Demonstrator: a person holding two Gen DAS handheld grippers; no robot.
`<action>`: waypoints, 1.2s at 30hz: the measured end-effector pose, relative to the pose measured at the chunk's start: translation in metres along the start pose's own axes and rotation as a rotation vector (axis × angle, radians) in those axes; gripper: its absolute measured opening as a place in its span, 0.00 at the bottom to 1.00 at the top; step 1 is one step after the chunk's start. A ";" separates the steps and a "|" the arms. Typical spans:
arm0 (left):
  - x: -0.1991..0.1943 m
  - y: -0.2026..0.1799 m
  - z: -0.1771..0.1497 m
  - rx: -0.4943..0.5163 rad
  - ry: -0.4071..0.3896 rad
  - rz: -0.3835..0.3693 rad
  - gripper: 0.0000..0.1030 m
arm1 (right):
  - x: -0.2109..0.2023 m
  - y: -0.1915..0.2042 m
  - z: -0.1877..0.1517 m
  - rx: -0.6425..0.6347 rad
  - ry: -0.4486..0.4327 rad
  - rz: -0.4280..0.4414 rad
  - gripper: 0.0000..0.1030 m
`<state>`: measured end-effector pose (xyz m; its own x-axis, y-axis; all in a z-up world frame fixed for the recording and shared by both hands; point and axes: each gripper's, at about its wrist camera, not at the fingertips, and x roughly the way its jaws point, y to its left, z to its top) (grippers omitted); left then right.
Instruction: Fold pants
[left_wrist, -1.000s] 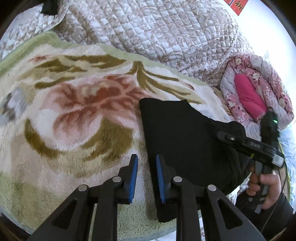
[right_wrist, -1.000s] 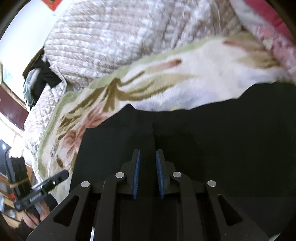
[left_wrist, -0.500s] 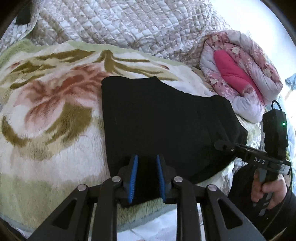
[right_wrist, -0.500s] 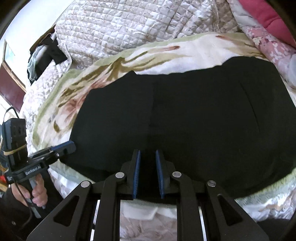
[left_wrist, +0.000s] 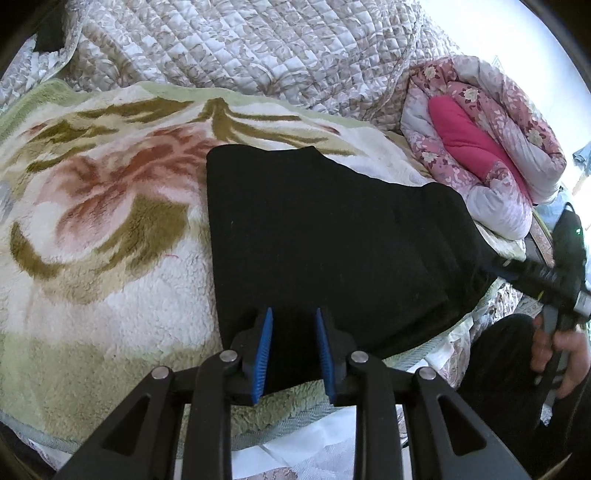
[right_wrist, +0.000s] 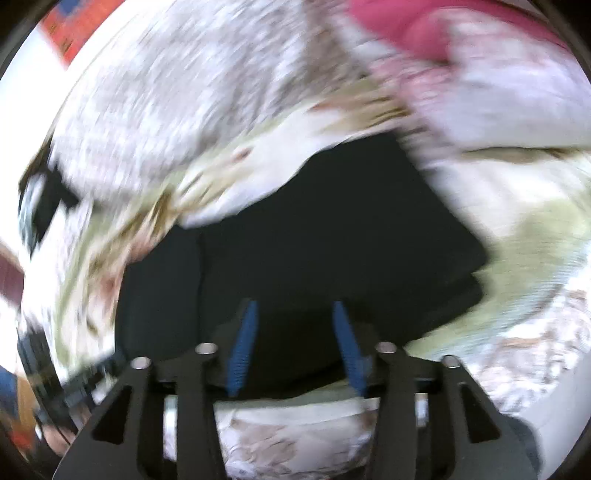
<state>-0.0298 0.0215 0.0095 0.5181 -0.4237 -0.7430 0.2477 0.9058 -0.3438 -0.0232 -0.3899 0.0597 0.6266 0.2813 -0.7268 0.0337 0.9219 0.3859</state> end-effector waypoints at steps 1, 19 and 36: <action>0.000 0.000 0.000 0.000 0.000 0.002 0.26 | -0.011 -0.014 0.006 0.056 -0.036 -0.013 0.52; 0.002 -0.008 0.002 0.018 0.019 0.027 0.34 | 0.004 -0.096 0.004 0.581 0.035 0.055 0.54; 0.004 -0.017 0.008 0.039 0.042 0.086 0.39 | 0.015 -0.078 0.019 0.482 -0.054 0.074 0.25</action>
<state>-0.0253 0.0037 0.0169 0.5044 -0.3434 -0.7922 0.2359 0.9374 -0.2561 -0.0017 -0.4627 0.0300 0.6799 0.3155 -0.6619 0.3360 0.6682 0.6637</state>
